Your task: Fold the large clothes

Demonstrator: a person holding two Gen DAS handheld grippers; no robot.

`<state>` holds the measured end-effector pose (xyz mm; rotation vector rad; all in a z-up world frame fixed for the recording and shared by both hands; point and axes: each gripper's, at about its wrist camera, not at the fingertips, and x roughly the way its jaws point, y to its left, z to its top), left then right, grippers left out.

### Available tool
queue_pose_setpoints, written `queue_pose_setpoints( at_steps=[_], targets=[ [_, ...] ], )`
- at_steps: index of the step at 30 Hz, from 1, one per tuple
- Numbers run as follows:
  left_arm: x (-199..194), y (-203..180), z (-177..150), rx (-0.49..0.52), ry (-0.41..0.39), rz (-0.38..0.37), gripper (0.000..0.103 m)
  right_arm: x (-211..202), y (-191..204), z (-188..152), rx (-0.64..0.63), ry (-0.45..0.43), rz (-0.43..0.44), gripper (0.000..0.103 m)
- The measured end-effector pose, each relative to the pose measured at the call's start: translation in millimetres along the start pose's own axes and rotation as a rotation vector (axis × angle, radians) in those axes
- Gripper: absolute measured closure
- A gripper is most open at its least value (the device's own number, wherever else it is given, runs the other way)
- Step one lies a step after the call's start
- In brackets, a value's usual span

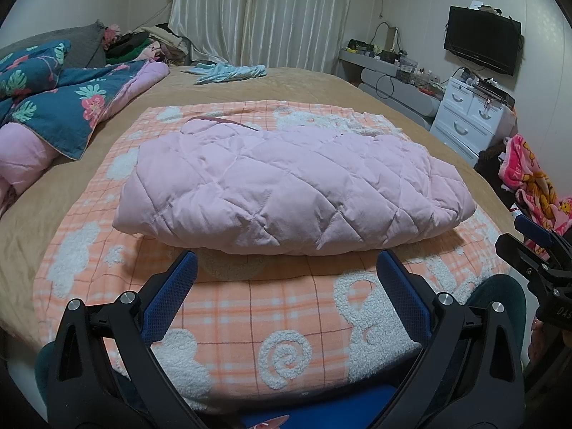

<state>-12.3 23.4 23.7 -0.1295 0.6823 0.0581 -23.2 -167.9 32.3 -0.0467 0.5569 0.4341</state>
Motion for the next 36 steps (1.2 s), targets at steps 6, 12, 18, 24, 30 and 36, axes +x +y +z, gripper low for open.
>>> queue_pose_setpoints(
  at_steps=[6, 12, 18, 24, 30, 36],
  targets=[
    [-0.3, 0.2, -0.2, -0.002, 0.000, 0.001, 0.009, -0.5, 0.9, -0.2, -0.001, 0.001, -0.001, 0.004],
    [-0.5, 0.8, -0.2, -0.002, 0.000, 0.000, 0.009, -0.6, 1.0, -0.1, -0.001, 0.001, -0.002, 0.004],
    [-1.1, 0.2, -0.4, -0.003, -0.002, 0.000, 0.009, -1.1, 0.4, 0.4, -0.002, 0.000, -0.002, 0.004],
    [-1.1, 0.8, -0.3, -0.002, -0.003, 0.001, 0.009, -1.1, 0.3, 0.5, -0.003, -0.001, -0.001, 0.004],
    [-1.3, 1.7, 0.1, -0.003, -0.003, -0.001, 0.009, -2.1, 0.4, 1.7, -0.006, -0.002, -0.003, 0.004],
    [-1.2, 2.5, -0.1, -0.005, -0.001, -0.006, 0.009, -1.3, 0.6, 2.7, -0.006, -0.001, -0.005, 0.004]
  ],
)
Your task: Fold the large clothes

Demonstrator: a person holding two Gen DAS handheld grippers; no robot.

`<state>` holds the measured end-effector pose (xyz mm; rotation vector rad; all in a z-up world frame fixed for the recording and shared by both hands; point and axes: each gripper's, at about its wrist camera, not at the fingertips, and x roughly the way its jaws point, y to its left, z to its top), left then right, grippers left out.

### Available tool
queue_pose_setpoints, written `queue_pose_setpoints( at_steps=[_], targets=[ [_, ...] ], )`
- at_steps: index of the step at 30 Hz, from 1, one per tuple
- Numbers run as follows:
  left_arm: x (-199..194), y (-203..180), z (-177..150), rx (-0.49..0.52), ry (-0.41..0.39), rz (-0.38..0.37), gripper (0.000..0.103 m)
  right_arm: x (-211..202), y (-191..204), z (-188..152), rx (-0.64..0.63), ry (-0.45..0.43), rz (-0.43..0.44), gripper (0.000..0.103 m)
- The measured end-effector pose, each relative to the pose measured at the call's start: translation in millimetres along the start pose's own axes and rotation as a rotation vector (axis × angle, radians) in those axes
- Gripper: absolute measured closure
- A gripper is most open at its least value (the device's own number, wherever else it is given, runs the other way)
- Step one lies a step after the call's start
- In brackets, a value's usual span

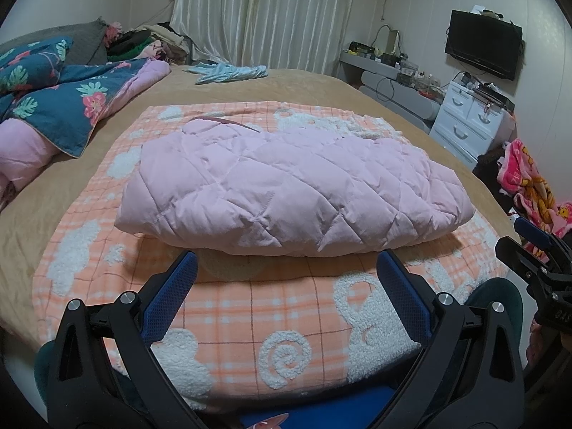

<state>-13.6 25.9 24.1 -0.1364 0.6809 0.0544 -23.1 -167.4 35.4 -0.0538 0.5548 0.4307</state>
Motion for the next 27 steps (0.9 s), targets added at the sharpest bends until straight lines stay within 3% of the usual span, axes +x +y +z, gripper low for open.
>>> queue_pose_setpoints(
  at_steps=[8, 13, 20, 23, 26, 27],
  targets=[
    [-1.2, 3.5, 2.7, -0.019, 0.018, -0.001, 0.009, -3.4, -4.1, 4.3, 0.000, -0.010, -0.027, 0.004],
    [7.6, 7.1, -0.1, -0.027, 0.046, 0.082, 0.009, -4.0, -20.4, 5.9, 0.027, -0.019, -0.067, 0.004],
    [19.4, 45.0, 8.2, -0.116, 0.043, 0.125, 0.009, -8.5, -87.7, 2.9, 0.148, -0.023, -0.190, 0.004],
    [27.7, 103.9, 27.0, -0.207, 0.017, 0.203, 0.009, -14.8, -161.3, -5.8, 0.274, -0.034, -0.344, 0.004],
    [41.0, 192.1, 50.0, -0.305, 0.003, 0.362, 0.009, -16.0, -262.6, -33.0, 0.424, 0.013, -0.597, 0.004],
    [45.5, 219.9, 55.4, -0.334, 0.011, 0.401, 0.009, -16.0, -307.0, -49.9, 0.480, 0.046, -0.723, 0.004]
  ],
)
